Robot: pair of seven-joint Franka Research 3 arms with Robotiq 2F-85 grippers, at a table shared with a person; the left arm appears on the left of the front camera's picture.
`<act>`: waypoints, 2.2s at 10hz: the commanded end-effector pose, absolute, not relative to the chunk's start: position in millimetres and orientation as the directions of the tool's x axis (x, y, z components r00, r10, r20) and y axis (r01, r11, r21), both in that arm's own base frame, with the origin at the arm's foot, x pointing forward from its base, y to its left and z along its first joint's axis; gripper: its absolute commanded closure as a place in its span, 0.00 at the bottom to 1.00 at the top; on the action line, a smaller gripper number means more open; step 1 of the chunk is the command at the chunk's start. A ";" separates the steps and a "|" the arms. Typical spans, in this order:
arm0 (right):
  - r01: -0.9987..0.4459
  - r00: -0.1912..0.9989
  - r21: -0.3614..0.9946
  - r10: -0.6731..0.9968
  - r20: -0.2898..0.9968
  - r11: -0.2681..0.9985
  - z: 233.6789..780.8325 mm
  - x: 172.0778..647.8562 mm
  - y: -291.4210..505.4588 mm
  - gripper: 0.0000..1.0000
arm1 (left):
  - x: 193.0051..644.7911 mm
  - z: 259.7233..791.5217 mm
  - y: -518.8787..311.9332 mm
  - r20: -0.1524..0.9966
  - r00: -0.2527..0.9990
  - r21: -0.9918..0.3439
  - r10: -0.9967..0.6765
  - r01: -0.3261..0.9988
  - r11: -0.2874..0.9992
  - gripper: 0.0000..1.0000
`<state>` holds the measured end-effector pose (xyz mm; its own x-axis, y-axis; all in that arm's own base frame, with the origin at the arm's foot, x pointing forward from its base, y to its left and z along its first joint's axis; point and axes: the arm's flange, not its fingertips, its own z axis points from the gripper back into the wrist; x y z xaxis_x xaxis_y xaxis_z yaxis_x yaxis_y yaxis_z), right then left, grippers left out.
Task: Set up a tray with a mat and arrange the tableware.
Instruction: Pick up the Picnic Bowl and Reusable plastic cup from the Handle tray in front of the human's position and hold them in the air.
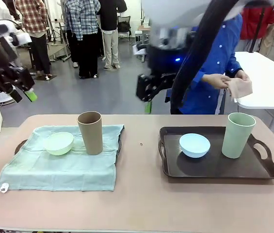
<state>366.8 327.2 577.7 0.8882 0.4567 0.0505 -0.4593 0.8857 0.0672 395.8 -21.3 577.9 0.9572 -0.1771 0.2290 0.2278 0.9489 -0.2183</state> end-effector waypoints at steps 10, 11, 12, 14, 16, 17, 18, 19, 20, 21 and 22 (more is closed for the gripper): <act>-0.143 0.953 0.713 -0.100 0.287 0.687 479.1 288.4 13.5 0.00 | 373.4 536.7 120.9 0.202 0.976 -0.805 0.085 0.116 0.581 0.41; -0.125 0.942 0.753 -0.162 0.296 0.646 473.3 274.1 -8.1 0.00 | 365.9 535.0 137.3 0.200 0.974 -0.817 0.108 0.105 0.568 0.41; -0.130 0.927 0.793 -0.211 0.310 0.595 471.3 260.7 -30.9 0.00 | 360.8 528.8 145.6 0.203 0.971 -0.824 0.128 0.099 0.558 0.41; -0.134 0.937 0.853 -0.215 0.275 0.505 468.9 234.5 -75.0 0.00 | 355.0 515.2 154.5 0.186 0.967 -0.852 0.175 0.070 0.519 0.41; -0.065 0.944 0.896 -0.263 0.198 0.440 452.5 215.8 -104.6 0.00 | 349.4 517.4 168.0 0.187 0.953 -0.876 0.237 0.053 0.480 0.41; -0.048 0.936 0.909 -0.298 0.185 0.414 446.1 207.7 -114.4 0.00 | 345.8 519.1 175.4 0.184 0.946 -0.885 0.266 0.042 0.464 0.41; -0.053 0.942 0.899 -0.276 0.189 0.436 447.5 204.8 -115.5 0.00 | 341.0 517.1 180.5 0.178 0.942 -0.879 0.283 0.023 0.476 0.41; -0.073 0.961 0.875 -0.201 0.190 0.478 452.3 212.6 -104.0 0.00 | 346.4 524.9 175.9 0.188 0.949 -0.856 0.254 0.032 0.516 0.41; -0.045 0.939 0.912 -0.296 0.178 0.407 493.0 237.0 -159.2 0.00 | 346.9 518.4 177.0 0.166 0.950 -0.871 0.264 0.016 0.492 0.41; -0.045 0.939 0.912 -0.296 0.178 0.407 493.0 237.0 -159.2 0.00 | 346.9 518.4 177.0 0.166 0.950 -0.871 0.264 0.016 0.492 0.41; -0.045 0.939 0.912 -0.296 0.178 0.407 493.0 237.0 -159.2 0.00 | 346.9 518.4 177.0 0.166 0.950 -0.871 0.264 0.016 0.492 0.41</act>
